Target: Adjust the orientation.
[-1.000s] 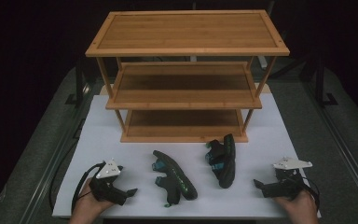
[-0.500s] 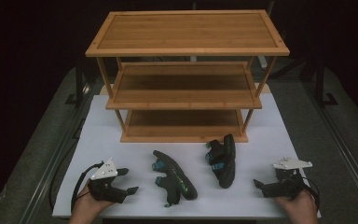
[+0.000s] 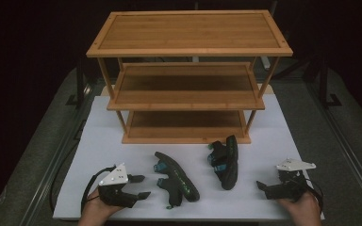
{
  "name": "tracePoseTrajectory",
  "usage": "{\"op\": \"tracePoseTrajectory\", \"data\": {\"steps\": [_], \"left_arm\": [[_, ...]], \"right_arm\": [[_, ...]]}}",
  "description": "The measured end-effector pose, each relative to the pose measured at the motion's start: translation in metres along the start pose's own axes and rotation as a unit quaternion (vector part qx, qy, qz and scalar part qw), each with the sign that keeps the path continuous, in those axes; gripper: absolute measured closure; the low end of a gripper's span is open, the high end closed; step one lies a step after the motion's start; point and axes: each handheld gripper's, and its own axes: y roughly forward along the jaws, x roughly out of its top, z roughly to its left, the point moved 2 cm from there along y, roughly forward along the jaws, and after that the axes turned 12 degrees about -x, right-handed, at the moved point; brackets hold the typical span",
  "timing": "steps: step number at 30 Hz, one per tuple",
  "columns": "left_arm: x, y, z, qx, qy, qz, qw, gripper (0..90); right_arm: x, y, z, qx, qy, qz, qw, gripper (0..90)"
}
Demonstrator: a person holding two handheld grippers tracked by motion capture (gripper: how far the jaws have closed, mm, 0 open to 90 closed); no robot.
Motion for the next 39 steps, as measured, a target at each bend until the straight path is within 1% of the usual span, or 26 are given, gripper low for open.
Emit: {"op": "tracePoseTrajectory", "data": {"steps": [1, 3, 5, 8, 9, 10, 11, 14, 18, 20, 23, 24, 25, 26, 28, 30, 31, 34, 37, 38, 39], "left_arm": [[0.003, 0.003, -0.001, -0.005, 0.005, -0.004, 1.0000, 42.4], [0.007, 0.006, -0.002, -0.009, 0.010, -0.007, 0.9999, 45.0], [0.010, 0.009, -0.003, -0.010, 0.018, 0.000, 0.9998, 46.8], [0.015, 0.016, -0.004, -0.014, 0.026, 0.001, 0.9995, 48.8], [0.015, 0.016, -0.004, -0.014, 0.026, 0.001, 0.9995, 49.5], [0.016, 0.018, -0.004, -0.016, 0.031, 0.004, 0.9994, 49.5], [0.018, 0.022, -0.004, -0.014, 0.035, 0.004, 0.9993, 50.6], [0.020, 0.025, -0.003, -0.015, 0.037, 0.008, 0.9992, 51.8], [0.019, 0.025, -0.002, -0.014, 0.040, 0.009, 0.9991, 55.0], [0.019, 0.024, -0.001, -0.011, 0.041, 0.007, 0.9991, 58.6], [0.019, 0.024, -0.001, -0.012, 0.043, 0.006, 0.9990, 62.0], [0.020, 0.024, 0.000, -0.017, 0.048, 0.009, 0.9986, 63.8], [0.020, 0.024, 0.000, -0.017, 0.048, 0.009, 0.9986, 65.4], [0.020, 0.025, 0.000, -0.016, 0.053, 0.010, 0.9984, 65.8], [0.021, 0.025, 0.000, -0.017, 0.053, 0.008, 0.9984, 66.6], [0.022, 0.024, -0.001, -0.014, 0.063, 0.014, 0.9978, 67.9], [0.022, 0.024, -0.001, -0.014, 0.063, 0.014, 0.9978, 68.4], [0.026, 0.023, -0.001, -0.015, 0.065, 0.015, 0.9977, 69.3], [0.033, 0.023, -0.001, -0.017, 0.066, 0.006, 0.9976, 69.8], [0.038, 0.023, -0.001, -0.018, 0.069, 0.000, 0.9975, 71.3], [0.038, 0.023, -0.001, -0.018, 0.069, 0.000, 0.9975, 72.2]], "right_arm": [[0.000, 0.000, 0.000, 0.000, 0.000, 0.000, 1.0000, 0.0], [0.000, 0.000, 0.000, 0.000, 0.000, 0.000, 1.0000, 0.0], [0.000, 0.000, 0.000, 0.000, 0.000, 0.000, 1.0000, 0.0], [0.000, 0.000, 0.000, 0.000, 0.000, 0.000, 1.0000, 0.0], [0.000, 0.000, 0.000, 0.000, 0.000, 0.000, 1.0000, 0.0], [0.000, 0.000, 0.000, 0.000, 0.000, 0.000, 1.0000, 0.0], [0.000, 0.000, 0.000, 0.000, 0.000, 0.000, 1.0000, 0.0], [0.000, 0.000, 0.000, 0.000, 0.000, 0.000, 1.0000, 0.0], [0.000, 0.000, 0.000, 0.000, 0.000, 0.000, 1.0000, 0.0], [0.000, 0.000, 0.000, 0.000, 0.000, 0.000, 1.0000, 0.0], [0.000, 0.000, 0.000, 0.000, 0.000, 0.000, 1.0000, 0.0], [0.000, 0.000, 0.000, 0.000, 0.000, 0.000, 1.0000, 0.0], [0.000, 0.000, 0.000, 0.000, 0.000, 0.000, 1.0000, 0.0], [0.000, 0.000, 0.000, 0.000, 0.000, 0.000, 1.0000, 0.0], [0.000, 0.000, 0.000, 0.000, 0.000, 0.000, 1.0000, 0.0], [0.000, 0.000, 0.000, 0.000, 0.000, 0.000, 1.0000, 0.0], [0.000, 0.000, 0.000, 0.000, 0.000, 0.000, 1.0000, 0.0], [0.000, 0.000, 0.000, 0.000, 0.000, 0.000, 1.0000, 0.0], [0.000, 0.000, 0.000, 0.000, 0.000, -0.001, 1.0000, 0.0], [0.000, 0.000, 0.000, 0.000, 0.000, -0.001, 1.0000, 0.0], [0.000, 0.000, 0.000, 0.000, 0.000, -0.001, 1.0000, 0.0]]}}
